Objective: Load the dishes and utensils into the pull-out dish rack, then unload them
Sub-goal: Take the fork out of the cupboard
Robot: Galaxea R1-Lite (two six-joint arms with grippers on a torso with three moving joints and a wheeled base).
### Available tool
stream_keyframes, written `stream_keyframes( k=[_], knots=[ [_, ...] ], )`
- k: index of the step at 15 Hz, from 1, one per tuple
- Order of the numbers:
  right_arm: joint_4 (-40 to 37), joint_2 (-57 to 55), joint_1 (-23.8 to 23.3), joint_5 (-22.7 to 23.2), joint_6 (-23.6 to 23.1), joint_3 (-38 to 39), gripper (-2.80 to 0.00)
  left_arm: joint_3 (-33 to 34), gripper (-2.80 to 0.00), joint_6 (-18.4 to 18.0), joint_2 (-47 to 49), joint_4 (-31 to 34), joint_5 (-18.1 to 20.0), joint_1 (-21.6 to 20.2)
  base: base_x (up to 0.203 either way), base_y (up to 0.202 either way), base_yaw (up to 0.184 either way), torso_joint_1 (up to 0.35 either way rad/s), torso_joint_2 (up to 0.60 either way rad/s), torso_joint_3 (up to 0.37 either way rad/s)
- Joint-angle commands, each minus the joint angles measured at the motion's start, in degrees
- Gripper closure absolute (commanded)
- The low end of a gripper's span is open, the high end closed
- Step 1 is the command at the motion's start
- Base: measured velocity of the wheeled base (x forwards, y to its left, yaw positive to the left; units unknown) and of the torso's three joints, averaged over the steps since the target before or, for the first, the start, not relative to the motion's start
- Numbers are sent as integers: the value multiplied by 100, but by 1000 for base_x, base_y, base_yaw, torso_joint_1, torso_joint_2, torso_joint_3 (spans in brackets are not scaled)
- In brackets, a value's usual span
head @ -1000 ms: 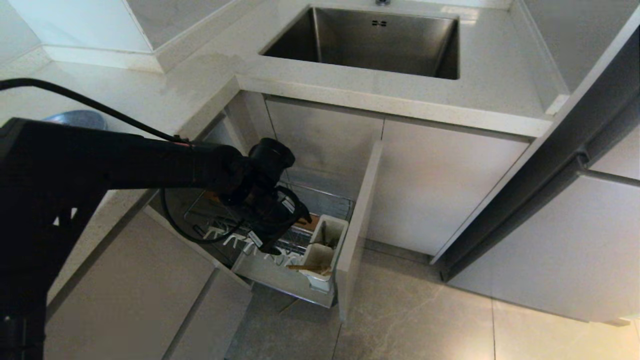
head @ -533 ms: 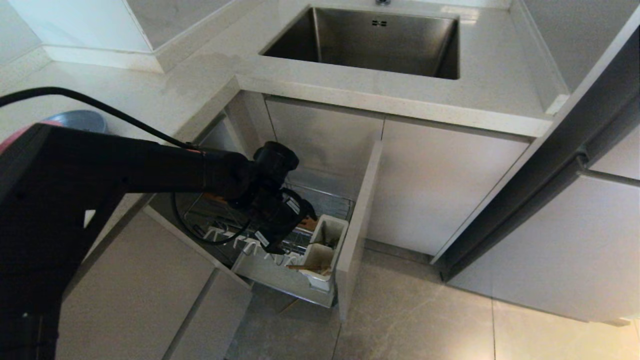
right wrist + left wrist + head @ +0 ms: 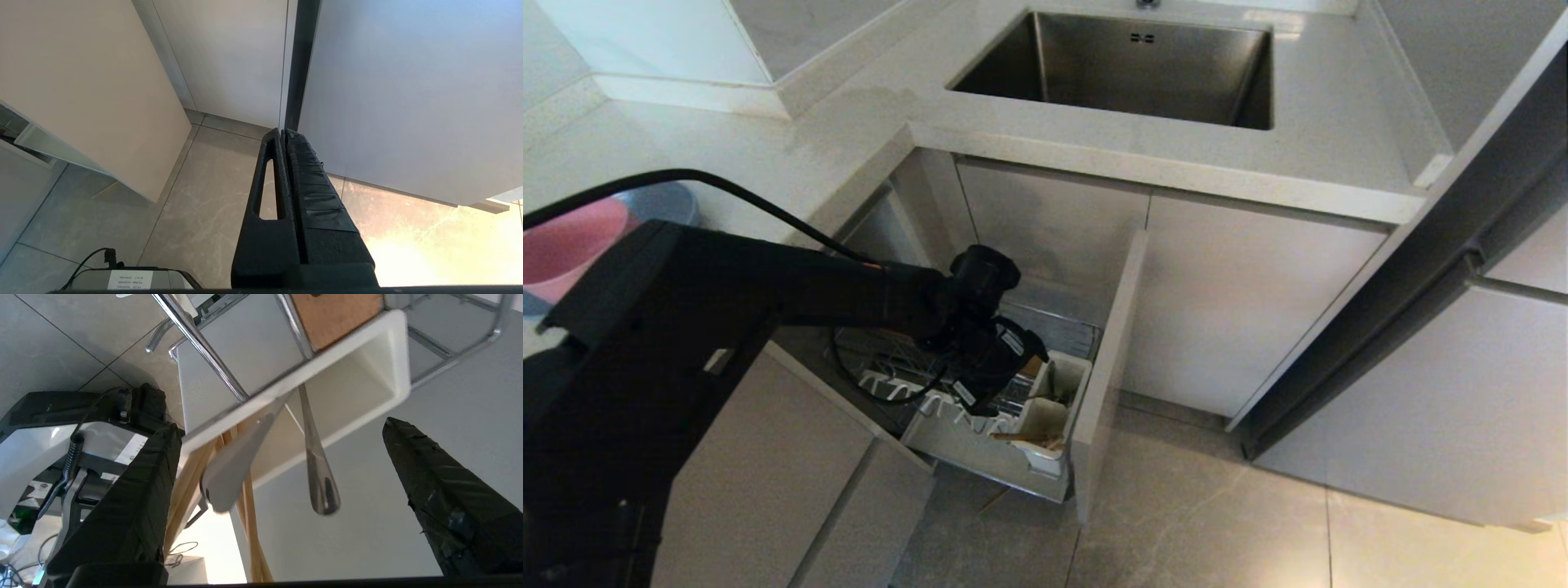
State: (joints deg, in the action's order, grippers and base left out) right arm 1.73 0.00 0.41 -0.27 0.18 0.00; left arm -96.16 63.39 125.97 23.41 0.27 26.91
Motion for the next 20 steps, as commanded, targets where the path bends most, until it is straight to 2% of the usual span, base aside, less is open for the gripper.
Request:
stream_keyframes(
  k=[1,14,15,20],
  knots=[
    [3,0,2,0,-1,44,0,-12,-280,33,129,-62,0,-9,0,0,0,0,0,0],
    [3,0,2,0,-1,45,0,-175,-280,-2,367,-152,-9,-37,0,0,0,0,0,0],
    [3,0,2,0,-1,44,0,-175,0,-2,370,-152,-9,-37,0,0,0,0,0,0],
    [3,0,2,0,-1,51,0,-175,0,-11,367,-144,-18,-37,0,0,0,0,0,0]
  ],
)
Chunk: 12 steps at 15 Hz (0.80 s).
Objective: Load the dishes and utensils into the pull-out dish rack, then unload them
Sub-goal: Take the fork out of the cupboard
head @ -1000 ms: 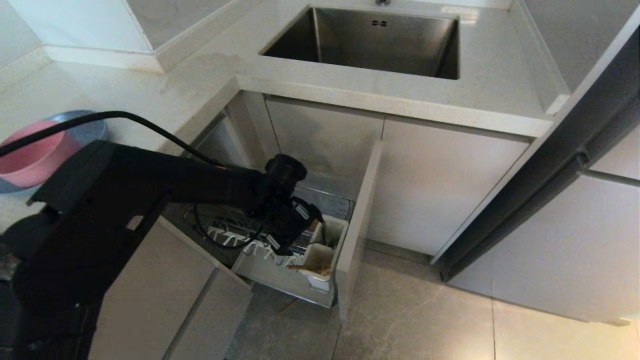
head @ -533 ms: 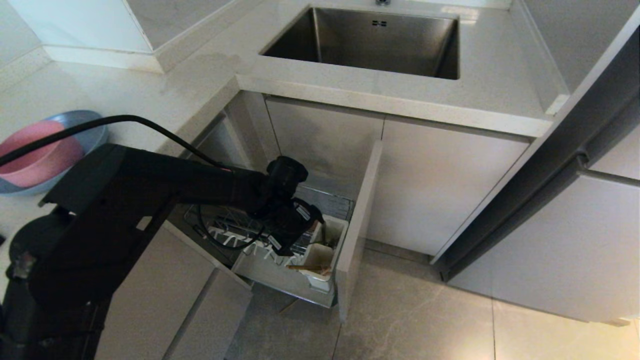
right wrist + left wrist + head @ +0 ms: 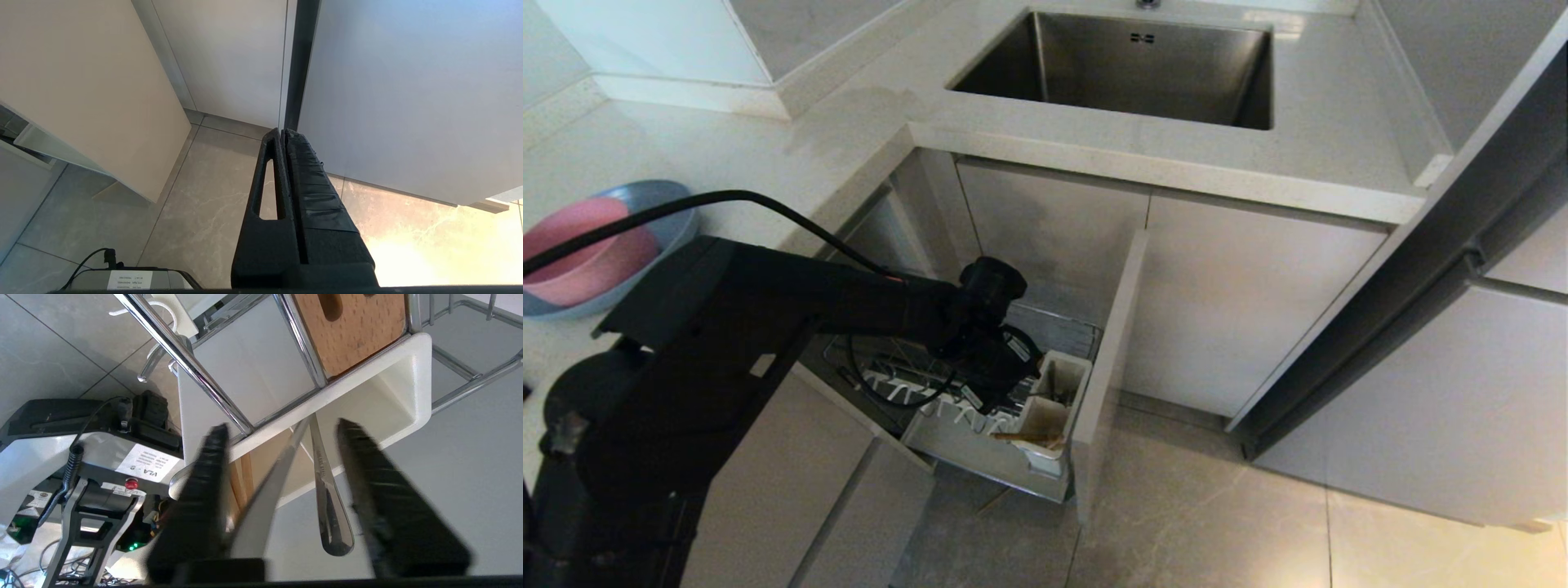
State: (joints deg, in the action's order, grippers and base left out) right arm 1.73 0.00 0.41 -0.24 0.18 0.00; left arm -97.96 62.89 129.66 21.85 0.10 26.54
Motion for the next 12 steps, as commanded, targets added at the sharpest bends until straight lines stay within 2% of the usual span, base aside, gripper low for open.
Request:
stream_keyframes(
  k=[1,12],
  knots=[
    [3,0,2,-6,5,44,0,5,0,39,-2,13,-1,9,0,0,0,0,0,0],
    [3,0,2,-2,0,44,0,14,0,30,-217,39,-42,29,0,0,0,0,0,0]
  ],
)
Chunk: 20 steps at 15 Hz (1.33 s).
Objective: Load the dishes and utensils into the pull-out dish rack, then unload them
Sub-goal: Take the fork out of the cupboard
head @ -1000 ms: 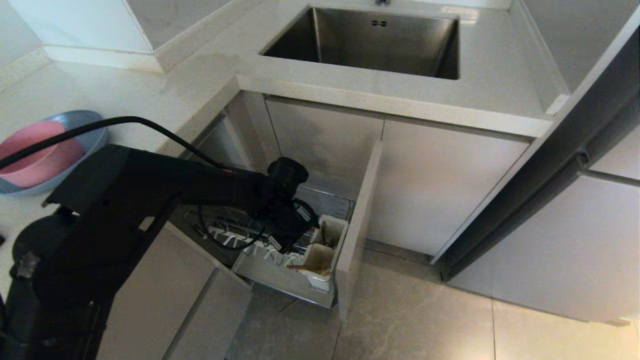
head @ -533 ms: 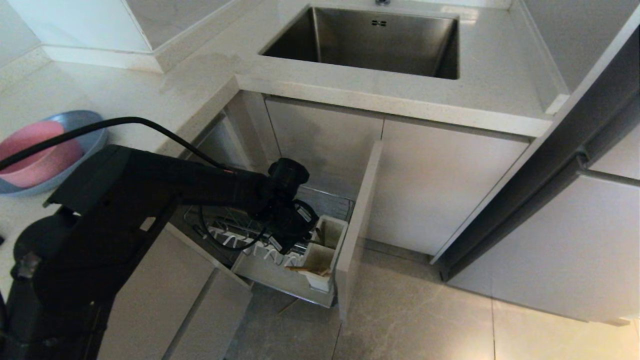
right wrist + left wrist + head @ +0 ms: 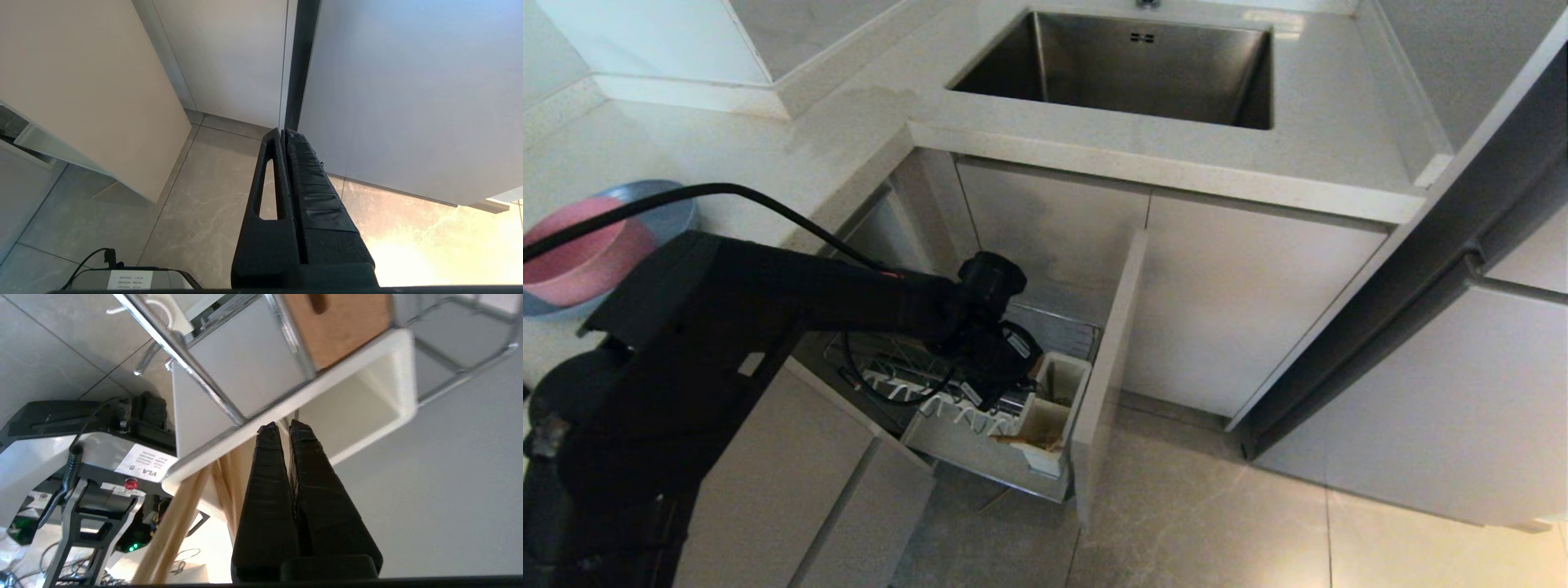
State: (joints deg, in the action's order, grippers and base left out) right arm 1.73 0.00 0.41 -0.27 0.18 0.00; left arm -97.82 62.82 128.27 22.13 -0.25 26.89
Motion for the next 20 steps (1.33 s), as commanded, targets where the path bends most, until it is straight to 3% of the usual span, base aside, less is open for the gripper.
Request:
stream_keyframes(
  k=[1,20],
  knots=[
    [3,0,2,0,-1,48,0,6,0,38,-174,16,-9,-7,0,0,0,0,0,0],
    [3,0,2,0,-1,44,0,26,0,-77,-1107,37,-607,-8,0,0,0,0,0,0]
  ],
)
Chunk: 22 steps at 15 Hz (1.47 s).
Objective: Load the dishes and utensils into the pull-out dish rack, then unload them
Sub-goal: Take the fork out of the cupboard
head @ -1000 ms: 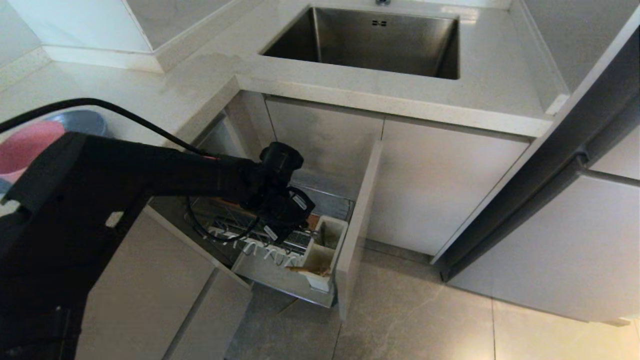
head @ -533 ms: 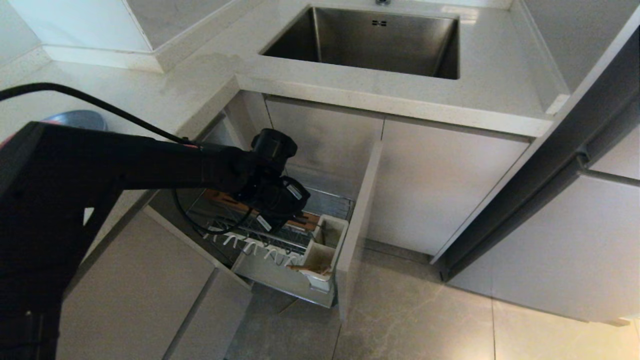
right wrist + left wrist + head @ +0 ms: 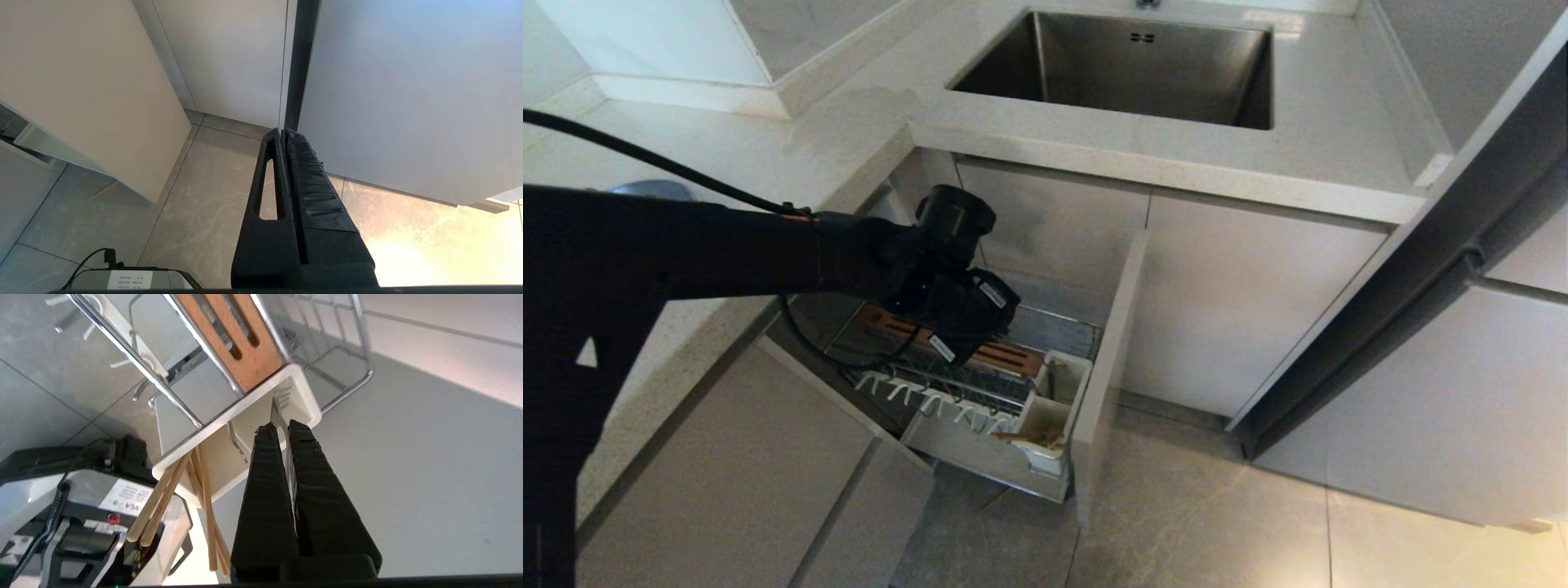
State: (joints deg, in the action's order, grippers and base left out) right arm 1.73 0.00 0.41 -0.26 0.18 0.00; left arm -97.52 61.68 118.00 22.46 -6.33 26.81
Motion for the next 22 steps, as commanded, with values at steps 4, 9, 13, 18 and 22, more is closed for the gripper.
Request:
stream_keyframes(
  k=[4,9,13,18,22],
  knots=[
    [3,0,2,-1,-1,44,0,-3,0,37,-262,4,-53,0,0,0,0,0,0,0],
    [3,0,2,-1,-1,48,0,-3,0,37,-424,13,-53,0,0,0,0,0,0,0],
    [3,0,2,-1,-1,52,0,3,0,30,-541,13,-162,0,0,0,0,0,0,0],
    [3,0,2,-1,-1,44,0,-22,0,-227,-866,729,-540,64,0,0,0,0,0,0],
    [3,0,2,-5,-1,52,0,22,0,-258,-1504,1156,-576,148,0,0,0,0,0,0]
  ],
)
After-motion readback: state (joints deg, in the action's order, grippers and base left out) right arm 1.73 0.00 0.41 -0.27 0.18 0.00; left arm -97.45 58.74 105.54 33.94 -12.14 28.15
